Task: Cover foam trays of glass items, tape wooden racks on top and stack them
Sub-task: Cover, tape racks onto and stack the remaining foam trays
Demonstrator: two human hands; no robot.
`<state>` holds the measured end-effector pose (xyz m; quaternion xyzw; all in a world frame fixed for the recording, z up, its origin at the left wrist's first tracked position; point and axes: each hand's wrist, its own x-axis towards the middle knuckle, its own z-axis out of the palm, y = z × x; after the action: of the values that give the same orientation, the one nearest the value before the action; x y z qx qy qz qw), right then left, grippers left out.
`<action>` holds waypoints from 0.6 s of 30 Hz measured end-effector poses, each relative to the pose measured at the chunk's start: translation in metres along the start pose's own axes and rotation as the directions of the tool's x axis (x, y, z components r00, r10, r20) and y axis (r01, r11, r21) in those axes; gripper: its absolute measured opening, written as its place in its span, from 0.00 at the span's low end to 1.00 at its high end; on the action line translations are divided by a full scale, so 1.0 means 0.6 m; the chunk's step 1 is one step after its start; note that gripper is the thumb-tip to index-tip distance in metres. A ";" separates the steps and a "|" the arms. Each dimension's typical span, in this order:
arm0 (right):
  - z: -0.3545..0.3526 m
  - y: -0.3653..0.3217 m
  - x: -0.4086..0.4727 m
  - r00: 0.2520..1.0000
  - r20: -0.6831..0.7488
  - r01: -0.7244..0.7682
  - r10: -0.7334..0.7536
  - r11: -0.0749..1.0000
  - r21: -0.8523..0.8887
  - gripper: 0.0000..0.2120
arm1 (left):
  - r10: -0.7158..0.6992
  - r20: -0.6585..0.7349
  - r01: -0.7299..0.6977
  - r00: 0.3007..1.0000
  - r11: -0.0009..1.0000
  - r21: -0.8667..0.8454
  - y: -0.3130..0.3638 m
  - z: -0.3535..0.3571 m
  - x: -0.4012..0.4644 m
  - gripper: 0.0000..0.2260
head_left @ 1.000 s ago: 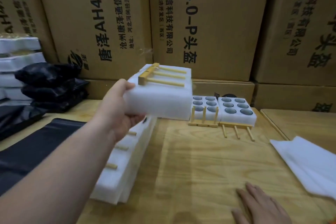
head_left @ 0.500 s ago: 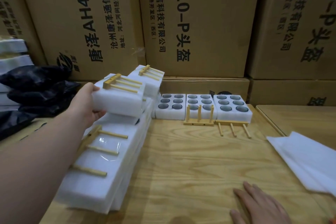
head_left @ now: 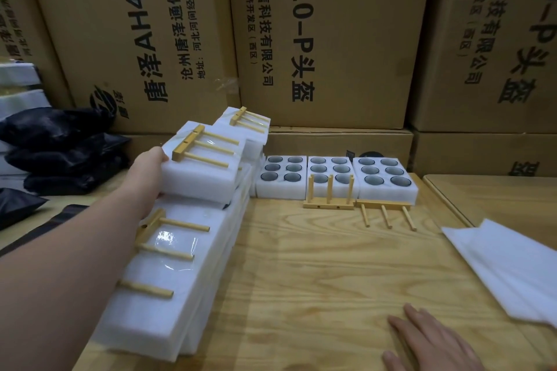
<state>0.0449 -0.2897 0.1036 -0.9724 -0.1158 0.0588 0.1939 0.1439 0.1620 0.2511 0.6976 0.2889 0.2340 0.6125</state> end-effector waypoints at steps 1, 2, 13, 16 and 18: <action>0.000 0.000 -0.001 1.000 0.001 0.003 -0.003 1.000 -0.004 0.30 | 0.006 0.002 -0.006 1.000 1.000 0.009 0.001 0.000 0.000 0.11; -0.001 0.000 -0.001 1.000 0.003 0.003 -0.003 1.000 -0.006 0.30 | 0.008 0.005 -0.008 1.000 1.000 0.012 0.003 -0.001 0.000 0.09; -0.002 0.003 0.000 1.000 -0.003 0.012 -0.012 1.000 -0.007 0.30 | 0.000 -0.037 0.002 0.999 0.999 0.055 -0.005 -0.002 0.000 0.14; 0.002 0.007 0.002 1.000 -0.023 0.015 -0.016 1.000 -0.016 0.30 | 0.035 -0.035 -0.032 0.999 0.995 0.091 -0.004 0.000 0.001 0.14; 0.006 0.010 0.002 0.999 -0.038 0.016 -0.017 0.999 -0.034 0.31 | 0.047 -0.014 -0.045 0.999 0.991 0.130 -0.003 -0.001 -0.002 0.12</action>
<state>0.0468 -0.2933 0.0979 -0.9755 -0.1210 0.0369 0.1802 0.1422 0.1618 0.2496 0.7403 0.2927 0.2346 0.5579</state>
